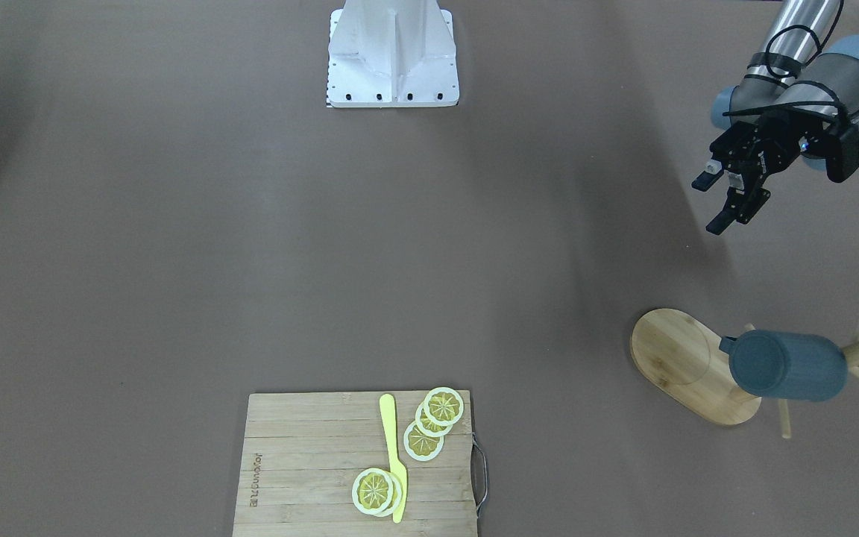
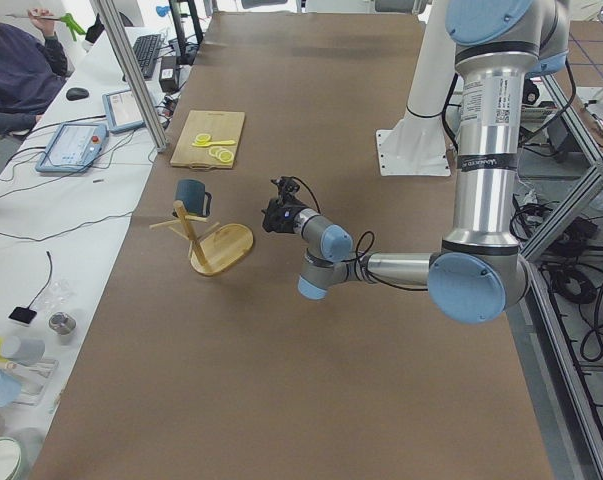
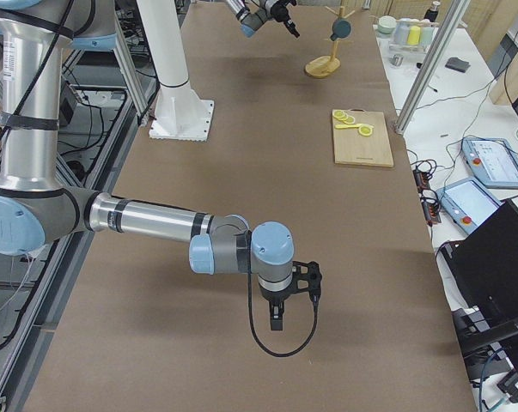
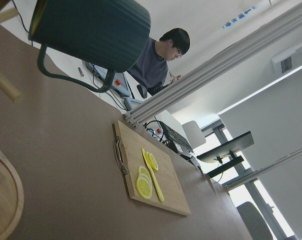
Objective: Hang cup on storage rack
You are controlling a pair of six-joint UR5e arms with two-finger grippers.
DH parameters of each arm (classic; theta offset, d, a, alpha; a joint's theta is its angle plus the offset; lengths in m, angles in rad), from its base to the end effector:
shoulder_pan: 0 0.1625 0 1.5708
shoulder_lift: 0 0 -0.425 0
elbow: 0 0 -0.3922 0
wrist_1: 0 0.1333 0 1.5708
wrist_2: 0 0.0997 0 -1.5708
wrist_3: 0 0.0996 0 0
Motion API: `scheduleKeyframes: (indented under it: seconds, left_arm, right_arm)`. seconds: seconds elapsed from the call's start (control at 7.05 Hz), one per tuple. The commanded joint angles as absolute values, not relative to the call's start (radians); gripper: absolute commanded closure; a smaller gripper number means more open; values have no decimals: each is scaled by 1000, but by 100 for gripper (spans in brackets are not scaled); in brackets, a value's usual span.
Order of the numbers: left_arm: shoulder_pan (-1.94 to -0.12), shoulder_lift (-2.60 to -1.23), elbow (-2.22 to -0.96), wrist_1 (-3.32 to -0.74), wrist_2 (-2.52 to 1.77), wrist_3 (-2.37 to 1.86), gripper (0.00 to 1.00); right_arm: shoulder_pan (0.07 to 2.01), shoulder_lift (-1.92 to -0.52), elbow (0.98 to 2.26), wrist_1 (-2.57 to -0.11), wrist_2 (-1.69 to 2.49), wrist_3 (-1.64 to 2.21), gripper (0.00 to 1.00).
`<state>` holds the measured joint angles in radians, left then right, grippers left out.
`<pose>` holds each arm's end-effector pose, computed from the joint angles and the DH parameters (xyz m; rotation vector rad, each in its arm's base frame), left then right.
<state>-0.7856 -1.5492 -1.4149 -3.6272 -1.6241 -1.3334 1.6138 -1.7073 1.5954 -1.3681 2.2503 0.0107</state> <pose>0.2215 -0.4027 0.5315 0.8935 1.6671 -0.3257 0.0895 -0.4348 0.6955 0.0982 -0.6775 0.0207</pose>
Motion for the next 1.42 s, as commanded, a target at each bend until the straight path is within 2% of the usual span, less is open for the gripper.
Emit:
scheduleKeyframes:
  seconds: [0.0,0.57,1.28]
  left_arm:
    - [-787,-1507,-1416,-3559,-1623,-985,1]
    - [-851,-1474,-1416,-3375,-1618,-559,1]
    - [-1078,-1476,-1417,-3105,-1623,-53,1]
  right_arm:
    - [1614,-1707,1595,-1368,2250,11,0]
    - [1614,-1707,1588,-1368,2252,11,0]
    - [1614,-1707,1588,-1367,2252,11,0]
